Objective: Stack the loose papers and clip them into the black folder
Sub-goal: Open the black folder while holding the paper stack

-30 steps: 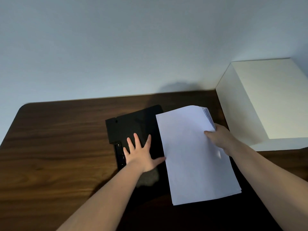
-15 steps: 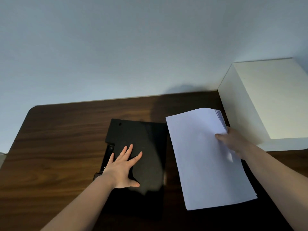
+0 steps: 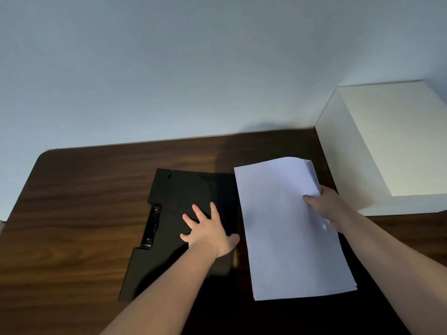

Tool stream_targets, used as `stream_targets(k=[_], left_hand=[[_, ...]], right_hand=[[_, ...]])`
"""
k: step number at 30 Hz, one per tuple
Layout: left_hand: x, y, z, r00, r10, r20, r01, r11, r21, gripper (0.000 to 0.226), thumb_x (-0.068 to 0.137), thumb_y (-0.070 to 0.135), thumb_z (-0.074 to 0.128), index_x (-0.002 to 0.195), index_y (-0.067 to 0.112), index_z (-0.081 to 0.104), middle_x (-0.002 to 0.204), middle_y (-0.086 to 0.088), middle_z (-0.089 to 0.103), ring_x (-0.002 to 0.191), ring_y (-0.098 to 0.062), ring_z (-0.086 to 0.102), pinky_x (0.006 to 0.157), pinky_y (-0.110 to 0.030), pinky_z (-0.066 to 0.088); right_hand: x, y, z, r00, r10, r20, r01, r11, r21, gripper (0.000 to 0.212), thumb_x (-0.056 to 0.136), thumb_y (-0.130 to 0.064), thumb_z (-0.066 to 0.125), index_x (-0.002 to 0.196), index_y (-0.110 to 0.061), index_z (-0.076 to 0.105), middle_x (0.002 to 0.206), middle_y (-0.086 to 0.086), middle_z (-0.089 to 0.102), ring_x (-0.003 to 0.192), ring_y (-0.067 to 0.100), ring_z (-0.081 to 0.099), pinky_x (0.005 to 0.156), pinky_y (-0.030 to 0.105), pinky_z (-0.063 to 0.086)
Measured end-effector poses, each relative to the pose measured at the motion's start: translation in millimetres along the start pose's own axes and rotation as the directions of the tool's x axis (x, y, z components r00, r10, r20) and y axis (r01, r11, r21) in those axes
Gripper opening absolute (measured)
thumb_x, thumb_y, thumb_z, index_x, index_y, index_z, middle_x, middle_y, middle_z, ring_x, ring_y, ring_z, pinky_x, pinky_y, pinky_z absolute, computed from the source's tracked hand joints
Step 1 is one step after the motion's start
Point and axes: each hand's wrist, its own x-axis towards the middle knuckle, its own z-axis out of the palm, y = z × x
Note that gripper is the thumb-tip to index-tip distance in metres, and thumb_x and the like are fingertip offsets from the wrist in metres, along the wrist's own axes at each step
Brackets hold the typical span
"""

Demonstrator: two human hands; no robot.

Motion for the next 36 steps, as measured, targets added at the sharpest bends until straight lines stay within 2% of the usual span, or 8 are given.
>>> stream_targets(k=[4,7,14,16,19,23,29,36], left_hand=[[-2.6,7.1,-14.2,0.997,0.066,0.044,-0.066,0.998,0.009,0.097,0.082,0.046,0.051,0.150,0.023,-0.014,0.160,-0.024,-0.002,0.142,-0.052,0.015,0.108,-0.052,0.038],[-11.4,7.6,-39.7,0.983,0.175,-0.047,-0.176,0.984,-0.017,0.087,0.085,0.031,0.049,0.151,0.019,-0.007,0.142,-0.023,0.047,0.112,-0.036,0.059,0.083,-0.038,0.051],[-40.5,-38.1,-139.6,0.936,0.199,-0.290,-0.305,0.870,-0.387,0.064,0.086,0.012,0.047,0.146,0.022,0.029,0.092,-0.007,0.068,0.071,-0.025,0.069,0.064,-0.032,0.058],[-47.8,-56.8,-157.6,0.929,0.161,-0.332,-0.319,0.804,-0.502,0.052,0.085,0.005,0.046,0.133,0.026,0.048,0.092,-0.002,0.067,0.081,-0.029,0.071,0.066,-0.033,0.060],[-52.8,-88.9,-171.4,0.934,0.140,-0.330,-0.328,0.706,-0.628,0.043,0.088,0.001,0.052,0.117,0.032,0.059,0.098,0.005,0.069,0.097,-0.022,0.067,0.091,-0.039,0.053],[-54.7,-146.0,-186.2,0.945,-0.032,-0.325,-0.251,0.563,-0.788,0.037,0.088,0.006,0.061,0.119,0.026,0.061,0.100,0.001,0.071,0.087,-0.016,0.068,0.086,-0.035,0.054],[-34.3,-219.4,-149.0,0.916,-0.288,-0.278,0.076,0.808,-0.585,0.050,0.081,0.028,0.073,0.124,0.008,0.058,0.120,-0.011,0.067,0.108,-0.031,0.063,0.094,-0.043,0.050],[1.9,-216.5,-103.4,0.870,-0.410,-0.274,0.114,0.707,-0.698,0.070,0.083,0.027,0.070,0.142,0.010,0.037,0.140,-0.014,0.053,0.126,-0.036,0.052,0.101,-0.047,0.044]], right_hand=[[-1.5,-0.2,4.9,1.000,0.015,0.018,-0.015,0.999,0.036,0.039,0.088,-0.013,0.057,0.126,-0.006,0.053,0.106,0.012,0.058,0.100,0.033,0.056,0.084,0.035,0.043],[-4.1,-2.4,7.7,0.999,0.040,0.022,-0.042,0.995,0.092,0.037,0.088,-0.011,0.057,0.125,-0.006,0.055,0.103,0.011,0.058,0.097,0.032,0.056,0.084,0.034,0.043],[-13.4,-25.3,15.7,0.996,0.056,0.065,-0.063,0.992,0.112,0.046,0.091,-0.014,0.057,0.134,-0.005,0.044,0.112,0.012,0.050,0.117,0.035,0.049,0.094,0.043,0.042],[-17.7,-36.1,20.4,0.996,0.054,0.074,-0.061,0.993,0.100,0.047,0.090,-0.014,0.057,0.134,-0.006,0.044,0.111,0.011,0.049,0.118,0.036,0.049,0.093,0.043,0.042],[-20.1,-52.0,30.5,0.993,0.043,0.113,-0.053,0.994,0.092,0.047,0.088,-0.012,0.059,0.133,-0.005,0.047,0.113,0.015,0.057,0.109,0.035,0.055,0.096,0.046,0.047],[-24.8,-71.4,48.4,0.991,0.011,0.134,-0.014,1.000,0.020,0.046,0.088,-0.011,0.058,0.133,-0.006,0.046,0.108,0.012,0.053,0.104,0.031,0.053,0.088,0.043,0.047],[-21.9,-78.6,71.1,0.989,-0.018,0.149,0.032,0.995,-0.092,0.043,0.090,-0.004,0.052,0.132,-0.002,0.048,0.112,0.018,0.056,0.092,0.027,0.048,0.083,0.038,0.041],[-12.1,-68.0,67.6,0.994,-0.032,0.102,0.050,0.983,-0.175,0.039,0.090,-0.005,0.050,0.128,-0.001,0.051,0.099,0.012,0.052,0.090,0.027,0.049,0.082,0.038,0.044]])
